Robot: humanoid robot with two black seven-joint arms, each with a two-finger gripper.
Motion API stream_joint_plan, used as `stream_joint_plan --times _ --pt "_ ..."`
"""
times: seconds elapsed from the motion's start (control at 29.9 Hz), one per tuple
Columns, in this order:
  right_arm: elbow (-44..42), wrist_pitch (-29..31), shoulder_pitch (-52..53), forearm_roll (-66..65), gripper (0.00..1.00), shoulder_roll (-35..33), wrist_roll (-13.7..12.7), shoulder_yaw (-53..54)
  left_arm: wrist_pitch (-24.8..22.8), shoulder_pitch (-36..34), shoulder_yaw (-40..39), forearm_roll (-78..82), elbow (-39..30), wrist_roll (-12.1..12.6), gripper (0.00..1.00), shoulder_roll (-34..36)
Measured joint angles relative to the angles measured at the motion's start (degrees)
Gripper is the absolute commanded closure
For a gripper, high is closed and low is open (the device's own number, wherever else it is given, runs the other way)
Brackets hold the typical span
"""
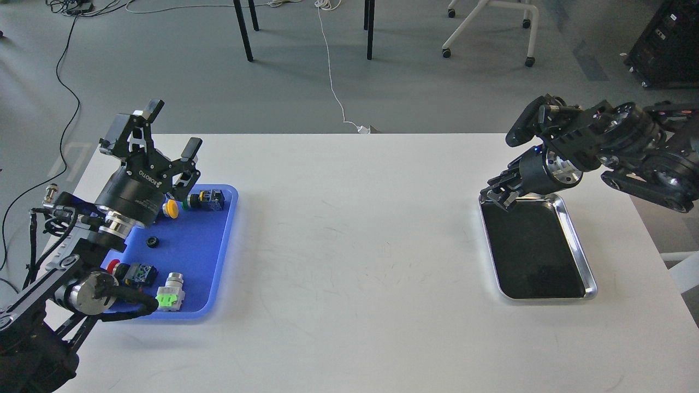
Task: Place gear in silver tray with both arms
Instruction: 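Carry the gear with the right arm over the silver tray, then lower the gear into the silver tray and open the right gripper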
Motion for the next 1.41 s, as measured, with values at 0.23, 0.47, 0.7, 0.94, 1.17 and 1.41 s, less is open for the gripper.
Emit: stream_joint_plan --times 0.23,0.47,0.7,0.94,1.17,1.41 --pt "-4.5 -0.1 -4.8 -0.2 0.83 -0.1 0.0 0.1 0.1 0.0 0.0 0.1 -0.1 0.0 0.02 -1.1" --pt "-7.4 -0.2 -8.9 -0.2 0.81 1.1 0.0 0.1 0.1 0.0 0.0 0.2 -0.1 0.0 0.02 -1.3" --pt "-7.8 -0.4 -10.4 -0.1 0.71 1.1 0.0 0.1 0.2 0.0 -0.1 0.2 -0.1 0.0 0.02 -1.3" --pt "-8.1 -0.4 -10.4 -0.1 0.14 1.1 0.0 0.1 0.1 0.0 -0.1 0.2 -0.1 0.0 0.02 -1.3" --pt "-7.4 -0.7 -9.6 0.9 0.03 0.4 0.0 1.9 0.1 0.0 0.0 0.2 -0.1 0.0 0.02 -1.3" --pt "-4.8 -0.4 -9.7 13.7 0.03 -0.5 0.0 15.4 -0.2 0.0 0.1 0.2 -0.1 0.0 0.02 -0.4"
